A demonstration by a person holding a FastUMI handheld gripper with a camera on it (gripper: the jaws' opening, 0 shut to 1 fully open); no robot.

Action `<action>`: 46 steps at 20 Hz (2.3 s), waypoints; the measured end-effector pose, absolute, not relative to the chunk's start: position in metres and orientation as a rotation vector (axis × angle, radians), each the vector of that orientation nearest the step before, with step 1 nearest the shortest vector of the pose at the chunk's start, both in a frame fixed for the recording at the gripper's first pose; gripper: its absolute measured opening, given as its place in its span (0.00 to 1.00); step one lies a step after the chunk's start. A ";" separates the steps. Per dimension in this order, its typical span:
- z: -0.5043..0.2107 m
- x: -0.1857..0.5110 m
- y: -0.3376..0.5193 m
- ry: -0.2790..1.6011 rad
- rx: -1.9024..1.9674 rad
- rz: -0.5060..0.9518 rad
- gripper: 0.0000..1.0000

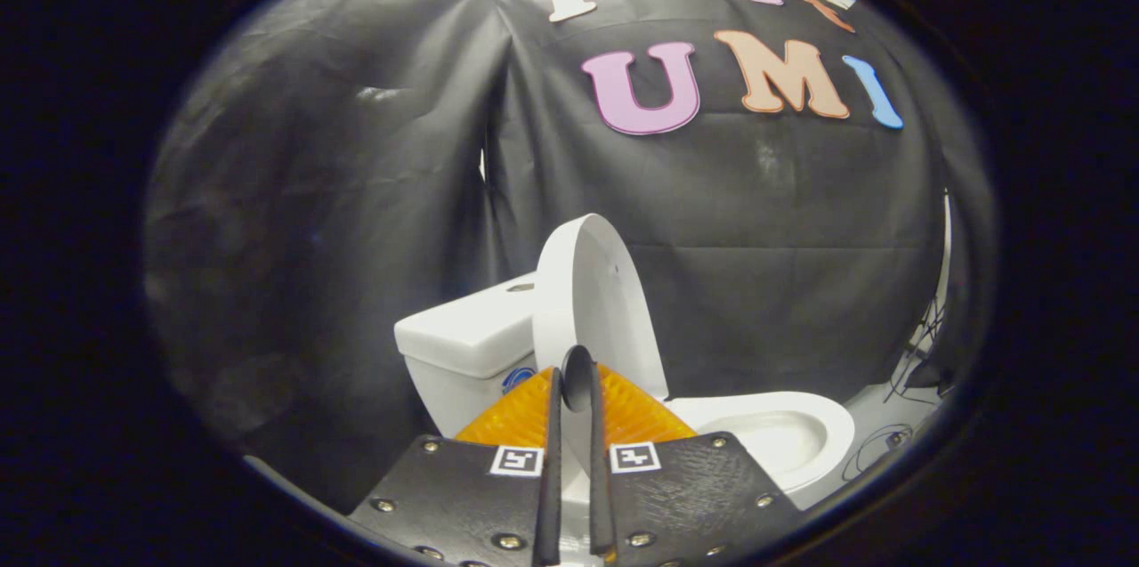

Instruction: Open the toilet lid.

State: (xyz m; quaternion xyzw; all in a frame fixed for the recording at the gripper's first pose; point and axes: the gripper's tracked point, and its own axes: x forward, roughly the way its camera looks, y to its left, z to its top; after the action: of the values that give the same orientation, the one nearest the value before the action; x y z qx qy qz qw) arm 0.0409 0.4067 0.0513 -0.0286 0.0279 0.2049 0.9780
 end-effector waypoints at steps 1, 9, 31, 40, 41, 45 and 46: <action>0.054 0.039 0.404 0.053 -0.051 0.416 0.13; 0.085 0.045 0.329 0.004 -0.029 0.286 0.27; 0.106 0.028 0.189 -0.004 -0.077 0.197 0.99; 0.106 0.009 0.103 -0.044 0.004 0.170 0.99; 0.102 0.009 0.089 -0.039 -0.006 0.151 0.99; 0.093 0.008 0.051 -0.021 0.003 0.095 0.99; 0.092 0.008 0.046 -0.022 0.005 0.091 1.00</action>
State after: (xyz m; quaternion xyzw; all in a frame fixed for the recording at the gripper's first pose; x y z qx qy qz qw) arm 0.0076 0.0456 0.0918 0.0023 -0.0111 0.0456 0.9989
